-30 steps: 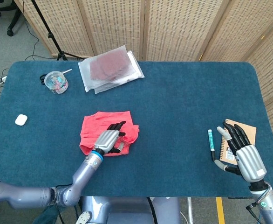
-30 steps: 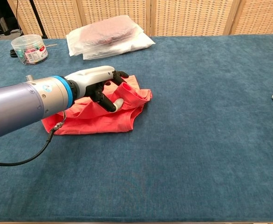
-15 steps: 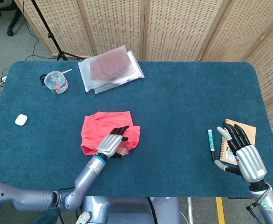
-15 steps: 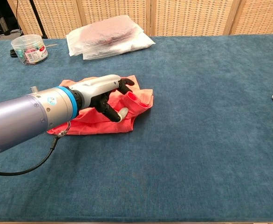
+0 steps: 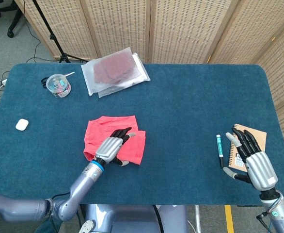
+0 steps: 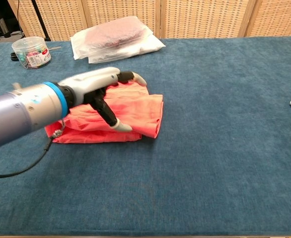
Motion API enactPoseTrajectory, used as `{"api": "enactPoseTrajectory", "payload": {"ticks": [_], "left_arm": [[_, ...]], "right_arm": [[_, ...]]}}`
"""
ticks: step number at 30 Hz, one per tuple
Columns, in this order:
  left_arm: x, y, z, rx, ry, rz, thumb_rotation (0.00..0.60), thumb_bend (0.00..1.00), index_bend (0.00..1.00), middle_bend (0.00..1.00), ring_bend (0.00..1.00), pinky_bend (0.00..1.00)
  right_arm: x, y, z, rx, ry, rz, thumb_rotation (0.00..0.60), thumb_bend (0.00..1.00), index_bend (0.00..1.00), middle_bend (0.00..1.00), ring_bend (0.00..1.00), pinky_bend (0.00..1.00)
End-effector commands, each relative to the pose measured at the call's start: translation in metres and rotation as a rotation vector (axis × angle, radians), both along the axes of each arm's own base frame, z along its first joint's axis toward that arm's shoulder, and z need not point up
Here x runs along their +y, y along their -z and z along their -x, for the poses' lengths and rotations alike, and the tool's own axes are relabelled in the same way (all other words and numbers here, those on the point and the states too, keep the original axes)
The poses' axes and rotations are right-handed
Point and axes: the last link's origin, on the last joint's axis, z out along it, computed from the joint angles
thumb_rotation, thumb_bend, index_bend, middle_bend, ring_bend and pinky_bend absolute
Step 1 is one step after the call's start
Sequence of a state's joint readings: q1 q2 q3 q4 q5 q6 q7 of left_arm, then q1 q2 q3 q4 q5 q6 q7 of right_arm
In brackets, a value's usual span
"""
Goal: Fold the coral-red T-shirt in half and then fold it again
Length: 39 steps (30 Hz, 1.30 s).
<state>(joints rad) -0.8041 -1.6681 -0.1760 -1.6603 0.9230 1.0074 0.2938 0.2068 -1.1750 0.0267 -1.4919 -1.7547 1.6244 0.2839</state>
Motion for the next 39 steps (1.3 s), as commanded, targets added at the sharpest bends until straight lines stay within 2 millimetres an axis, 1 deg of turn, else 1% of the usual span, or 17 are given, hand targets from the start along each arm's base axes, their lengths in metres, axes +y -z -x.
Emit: {"api": "enactPoseTrajectory", "payload": {"ticks": [1, 4, 8, 10, 12, 13, 14, 17, 20, 23, 31, 39], "left_arm": [[0.003, -0.02, 0.013, 0.005, 0.01, -0.04, 0.6, 0.17, 0.0, 0.0, 0.0, 0.0], [0.004, -0.035, 0.023, 0.015, 0.005, -0.047, 0.6, 0.17, 0.0, 0.0, 0.0, 0.0], [0.01, -0.061, 0.033, -0.029, -0.033, -0.027, 0.6, 0.17, 0.0, 0.0, 0.0, 0.0], [0.014, -0.07, 0.038, -0.022, -0.031, -0.053, 0.6, 0.17, 0.0, 0.0, 0.0, 0.0], [0.019, -0.073, 0.044, -0.007, -0.032, -0.074, 0.6, 0.17, 0.0, 0.0, 0.0, 0.0], [0.022, -0.073, 0.05, 0.017, -0.033, -0.091, 0.6, 0.17, 0.0, 0.0, 0.0, 0.0], [0.024, -0.072, 0.052, 0.025, -0.034, -0.097, 0.6, 0.17, 0.0, 0.0, 0.0, 0.0], [0.031, -0.061, 0.065, 0.071, -0.037, -0.117, 0.6, 0.17, 0.0, 0.0, 0.0, 0.0], [0.033, -0.046, 0.074, 0.097, -0.05, -0.093, 0.6, 0.18, 0.0, 0.0, 0.0, 0.0], [0.032, -0.037, 0.079, 0.104, -0.053, -0.091, 0.6, 0.18, 0.0, 0.0, 0.0, 0.0], [0.035, -0.034, 0.09, 0.138, -0.063, -0.118, 0.6, 0.2, 0.0, 0.0, 0.0, 0.0], [0.032, -0.034, 0.112, 0.164, -0.105, -0.121, 0.6, 0.21, 0.0, 0.0, 0.0, 0.0]], "right_arm": [[0.001, 0.0, 0.0, 0.0, -0.002, 0.0, 0.6, 0.0, 0.0, 0.0, 0.0, 0.0], [0.002, 0.0, -0.001, 0.001, -0.006, -0.001, 0.6, 0.0, 0.0, 0.0, 0.0, 0.0], [0.002, 0.001, -0.002, 0.001, -0.006, -0.002, 0.6, 0.0, 0.0, 0.0, 0.0, 0.0], [0.002, 0.001, -0.002, 0.002, -0.007, -0.004, 0.6, 0.0, 0.0, 0.0, 0.0, 0.0], [0.002, 0.001, -0.002, 0.002, -0.008, -0.004, 0.6, 0.0, 0.0, 0.0, 0.0, 0.0], [0.003, 0.002, -0.003, 0.002, -0.009, -0.005, 0.6, 0.0, 0.0, 0.0, 0.0, 0.0], [0.003, 0.002, -0.003, 0.002, -0.01, -0.005, 0.6, 0.0, 0.0, 0.0, 0.0, 0.0], [0.003, 0.002, -0.003, 0.004, -0.011, -0.006, 0.6, 0.0, 0.0, 0.0, 0.0, 0.0], [0.003, 0.002, -0.003, 0.005, -0.01, -0.007, 0.6, 0.0, 0.0, 0.0, 0.0, 0.0], [0.002, 0.002, -0.002, 0.006, -0.006, -0.007, 0.6, 0.0, 0.0, 0.0, 0.0, 0.0], [0.001, 0.003, -0.002, 0.007, -0.003, -0.008, 0.6, 0.0, 0.0, 0.0, 0.0, 0.0], [0.001, 0.003, -0.001, 0.007, -0.001, -0.008, 0.6, 0.0, 0.0, 0.0, 0.0, 0.0]]}}
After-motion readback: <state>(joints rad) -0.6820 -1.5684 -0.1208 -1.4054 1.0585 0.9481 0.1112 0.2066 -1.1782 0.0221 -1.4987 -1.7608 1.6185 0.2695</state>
